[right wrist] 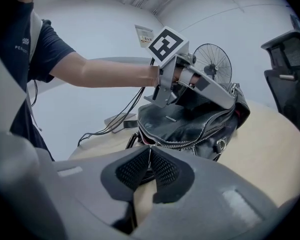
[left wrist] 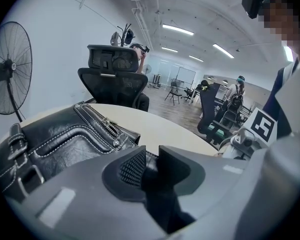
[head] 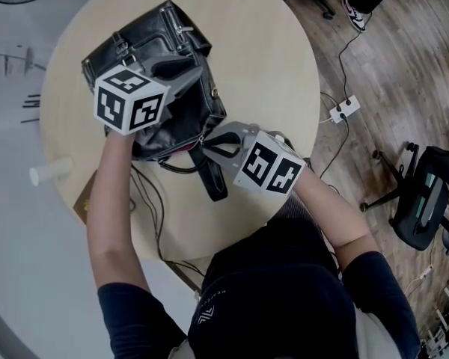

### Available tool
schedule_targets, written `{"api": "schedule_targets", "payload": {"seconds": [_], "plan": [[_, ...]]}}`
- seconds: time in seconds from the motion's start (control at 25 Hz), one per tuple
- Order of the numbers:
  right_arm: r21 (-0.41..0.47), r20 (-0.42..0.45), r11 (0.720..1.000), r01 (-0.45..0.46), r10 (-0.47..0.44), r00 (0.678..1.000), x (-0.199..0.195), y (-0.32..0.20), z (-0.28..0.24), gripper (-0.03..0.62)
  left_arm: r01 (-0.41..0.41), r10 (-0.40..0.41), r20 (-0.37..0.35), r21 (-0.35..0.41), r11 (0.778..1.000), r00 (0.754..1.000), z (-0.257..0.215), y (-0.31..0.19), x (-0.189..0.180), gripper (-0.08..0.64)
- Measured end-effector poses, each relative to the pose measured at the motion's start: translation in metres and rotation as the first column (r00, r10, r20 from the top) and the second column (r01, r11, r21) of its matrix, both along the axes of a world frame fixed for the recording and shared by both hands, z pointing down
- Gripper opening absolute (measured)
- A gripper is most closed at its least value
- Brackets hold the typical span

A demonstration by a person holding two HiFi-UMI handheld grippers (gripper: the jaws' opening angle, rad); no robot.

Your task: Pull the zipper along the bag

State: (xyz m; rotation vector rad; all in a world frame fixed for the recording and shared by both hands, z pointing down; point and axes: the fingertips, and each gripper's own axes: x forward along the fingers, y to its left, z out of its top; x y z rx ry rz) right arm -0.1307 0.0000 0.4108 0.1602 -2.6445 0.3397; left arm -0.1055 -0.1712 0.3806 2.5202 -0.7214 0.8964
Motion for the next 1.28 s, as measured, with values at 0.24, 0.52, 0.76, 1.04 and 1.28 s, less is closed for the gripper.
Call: {"api": "schedule_targets", "payload": {"seconds": [0.24, 0.52, 0.76, 1.04, 1.28], "plan": [[0.015, -0.025, 1.0, -0.016, 0.016, 1.0, -0.007, 0.002, 0.002, 0.015, 0.009, -0.009, -0.016, -0.007, 1.0, 1.0, 0.001, -0.002, -0.001, 0.103], [-0.014, -0.024, 0.999, -0.044, 0.044, 0.999, 0.002, -0.001, 0.009, 0.014, -0.031, 0.03, -0.06, -0.015, 0.999, 0.998, -0.01, 0.007, 0.002, 0.154], [-0.006, -0.011, 0.996, -0.092, 0.092, 0.996, 0.002, -0.002, 0.008, 0.014, -0.112, 0.112, -0.001, -0.006, 0.994, 0.994, -0.014, 0.026, 0.0, 0.208], [-0.033, -0.018, 0.994, -0.104, 0.104, 0.994, 0.003, 0.0, 0.01, 0.014, -0.183, 0.185, 0.066, -0.035, 0.982, 0.98, -0.005, 0.053, -0.009, 0.218], [-0.038, -0.026, 0.991, -0.125, 0.124, 0.992, 0.004, 0.0, 0.009, 0.014, -0.207, 0.211, 0.125, -0.041, 0.977, 0.97, 0.0, 0.056, -0.004, 0.213]]}}
